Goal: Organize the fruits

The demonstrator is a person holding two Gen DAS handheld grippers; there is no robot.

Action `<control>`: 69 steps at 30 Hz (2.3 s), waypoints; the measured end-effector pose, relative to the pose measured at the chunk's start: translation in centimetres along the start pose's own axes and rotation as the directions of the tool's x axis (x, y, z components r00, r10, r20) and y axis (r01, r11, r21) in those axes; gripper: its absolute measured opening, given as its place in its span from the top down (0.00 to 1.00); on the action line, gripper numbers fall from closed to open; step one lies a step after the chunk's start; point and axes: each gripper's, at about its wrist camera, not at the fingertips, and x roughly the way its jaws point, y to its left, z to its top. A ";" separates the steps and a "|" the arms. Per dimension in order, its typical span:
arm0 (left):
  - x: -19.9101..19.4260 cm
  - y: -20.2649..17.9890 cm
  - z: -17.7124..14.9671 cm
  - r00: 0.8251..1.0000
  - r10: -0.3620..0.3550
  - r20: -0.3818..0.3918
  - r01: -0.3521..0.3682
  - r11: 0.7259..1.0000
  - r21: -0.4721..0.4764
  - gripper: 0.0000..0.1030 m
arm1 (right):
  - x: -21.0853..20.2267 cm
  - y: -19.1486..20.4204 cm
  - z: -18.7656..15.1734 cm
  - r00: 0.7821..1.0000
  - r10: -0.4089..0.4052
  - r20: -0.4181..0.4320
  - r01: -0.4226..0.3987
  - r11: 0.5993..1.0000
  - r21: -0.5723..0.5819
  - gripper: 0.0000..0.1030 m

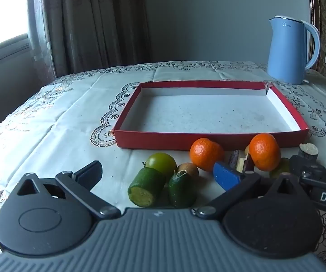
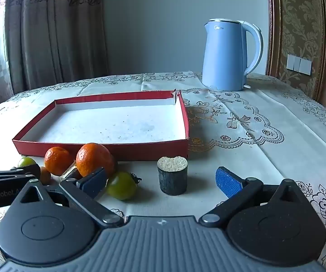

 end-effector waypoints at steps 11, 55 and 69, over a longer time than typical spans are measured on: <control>0.0 -0.4 -0.7 1.000 0.012 0.003 -0.012 1.000 0.005 0.00 | -0.2 0.2 -0.4 1.000 0.015 -0.002 -0.015 1.000 0.002 0.00; 0.3 -0.3 -0.7 1.000 0.000 -0.014 0.000 1.000 0.001 0.00 | 0.7 0.2 -0.6 0.999 0.022 -0.034 -0.021 1.000 0.014 0.00; 0.6 -0.4 -0.8 1.000 0.001 -0.020 -0.001 1.000 0.010 0.00 | 0.8 0.2 -0.7 0.999 0.023 -0.040 -0.023 1.000 0.017 0.00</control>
